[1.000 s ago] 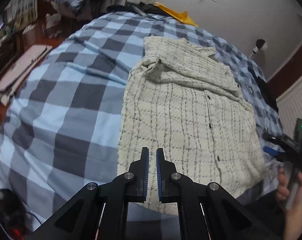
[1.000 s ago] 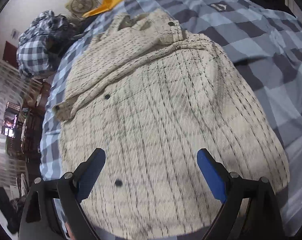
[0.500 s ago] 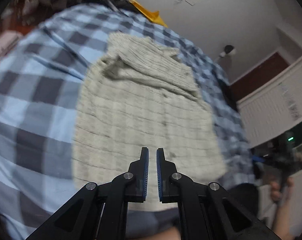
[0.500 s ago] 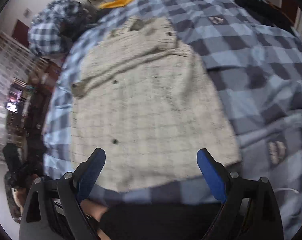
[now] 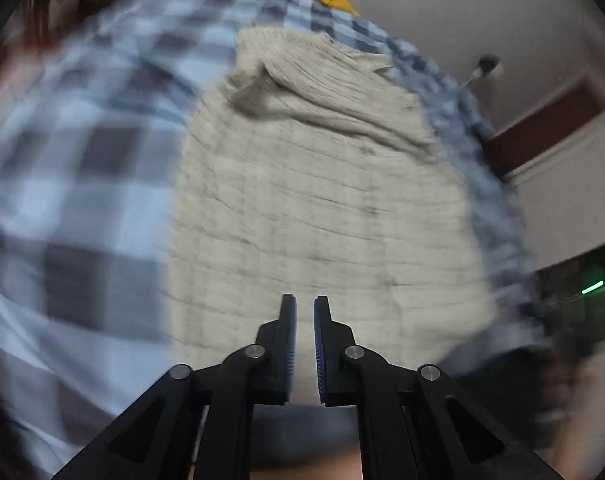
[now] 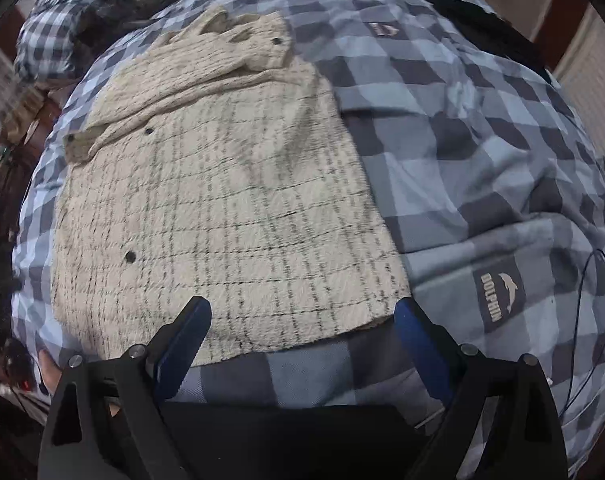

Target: Fold small clothes

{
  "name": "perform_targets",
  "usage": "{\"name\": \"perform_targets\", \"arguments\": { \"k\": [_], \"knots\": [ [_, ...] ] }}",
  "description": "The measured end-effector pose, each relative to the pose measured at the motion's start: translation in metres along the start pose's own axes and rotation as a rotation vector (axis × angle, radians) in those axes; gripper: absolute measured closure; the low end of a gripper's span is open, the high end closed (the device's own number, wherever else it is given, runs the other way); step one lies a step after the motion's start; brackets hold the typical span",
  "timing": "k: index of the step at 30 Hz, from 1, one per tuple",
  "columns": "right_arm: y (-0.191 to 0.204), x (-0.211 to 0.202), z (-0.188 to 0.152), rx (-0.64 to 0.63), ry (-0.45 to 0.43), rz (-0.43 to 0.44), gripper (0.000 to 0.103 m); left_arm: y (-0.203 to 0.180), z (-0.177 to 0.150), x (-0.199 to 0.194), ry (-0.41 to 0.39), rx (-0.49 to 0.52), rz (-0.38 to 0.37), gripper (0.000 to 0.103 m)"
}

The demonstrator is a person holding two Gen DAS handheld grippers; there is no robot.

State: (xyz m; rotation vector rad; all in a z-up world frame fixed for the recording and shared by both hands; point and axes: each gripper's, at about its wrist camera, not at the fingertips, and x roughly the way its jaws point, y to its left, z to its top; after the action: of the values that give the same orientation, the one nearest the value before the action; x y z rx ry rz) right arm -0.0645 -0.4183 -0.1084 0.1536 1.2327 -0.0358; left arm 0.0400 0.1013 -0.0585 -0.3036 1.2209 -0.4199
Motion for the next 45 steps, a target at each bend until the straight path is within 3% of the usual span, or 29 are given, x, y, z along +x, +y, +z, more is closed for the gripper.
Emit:
{"name": "perform_targets", "arguments": {
  "k": [1, 2, 4, 5, 7, 10, 15, 19, 22, 28, 29, 31, 34, 35, 36, 37, 39, 41, 43, 45],
  "knots": [
    [0.003, 0.003, -0.001, -0.021, 0.013, 0.004, 0.012, 0.004, 0.000, 0.003, 0.028, -0.042, -0.059, 0.096],
    [0.004, 0.005, -0.003, -0.033, 0.026, 0.010, 0.012, 0.007, 0.000, 0.006, 0.059, -0.079, -0.097, 0.089],
    [0.003, 0.009, -0.004, -0.038, 0.045, 0.019, 0.012, -0.007, -0.004, 0.004, 0.022, 0.030, 0.046, 0.058],
    [0.001, 0.010, -0.003, -0.034, 0.048, 0.023, 0.012, -0.007, -0.004, 0.003, 0.023, 0.022, -0.007, 0.000],
    [0.000, 0.009, -0.003, -0.026, 0.051, 0.029, 0.012, 0.001, -0.003, 0.005, 0.056, -0.070, -0.142, 0.000],
    [-0.001, 0.006, -0.005, -0.029, 0.047, 0.036, 0.012, -0.005, -0.001, 0.003, 0.002, 0.038, 0.074, 0.000],
    [-0.002, 0.004, -0.006, -0.020, 0.040, 0.049, 0.012, 0.000, -0.001, 0.015, 0.048, 0.025, 0.205, 0.000],
    [-0.004, 0.004, -0.004, -0.008, 0.039, 0.055, 0.012, 0.013, -0.005, 0.028, 0.153, -0.021, 0.251, 0.000],
    [-0.005, 0.000, -0.005, 0.000, 0.021, 0.061, 0.012, 0.018, -0.007, 0.027, 0.142, -0.010, 0.337, 0.000],
    [-0.033, -0.008, 0.010, 0.055, 0.036, 0.180, 0.012, 0.028, -0.004, 0.046, 0.195, 0.022, 0.460, 0.000],
    [-0.042, -0.011, 0.014, 0.072, 0.021, 0.172, 0.012, 0.028, -0.003, 0.049, 0.202, 0.026, 0.499, 0.000],
    [-0.068, -0.010, 0.022, 0.148, 0.022, 0.136, 0.012, 0.027, -0.002, 0.053, 0.188, 0.052, 0.653, 0.000],
    [-0.101, 0.015, 0.027, 0.254, 0.141, 0.179, 0.012, 0.021, 0.001, 0.056, 0.152, 0.107, 0.854, 0.000],
    [-0.108, 0.026, 0.027, 0.266, 0.177, 0.182, 0.012, 0.021, 0.002, 0.057, 0.143, 0.109, 0.889, 0.000],
    [-0.112, 0.035, 0.026, 0.265, 0.203, 0.171, 0.012, 0.023, 0.002, 0.057, 0.147, 0.101, 0.882, 0.000],
    [-0.112, 0.046, 0.024, 0.252, 0.234, 0.150, 0.012, 0.025, 0.002, 0.059, 0.163, 0.082, 0.828, 0.000],
    [-0.109, 0.068, 0.020, 0.215, 0.312, 0.127, 0.012, 0.031, 0.003, 0.063, 0.191, 0.033, 0.674, 0.000],
    [-0.102, 0.092, 0.016, 0.170, 0.399, 0.150, 0.012, 0.036, 0.001, 0.062, 0.158, -0.004, 0.477, 0.000],
    [-0.096, 0.110, 0.015, 0.145, 0.463, 0.198, 0.012, 0.039, -0.001, 0.059, 0.121, -0.037, 0.360, 0.000],
    [-0.095, 0.117, 0.018, 0.142, 0.465, 0.210, 0.012, 0.045, -0.004, 0.061, 0.124, -0.072, 0.321, 0.000]
  ]
}}
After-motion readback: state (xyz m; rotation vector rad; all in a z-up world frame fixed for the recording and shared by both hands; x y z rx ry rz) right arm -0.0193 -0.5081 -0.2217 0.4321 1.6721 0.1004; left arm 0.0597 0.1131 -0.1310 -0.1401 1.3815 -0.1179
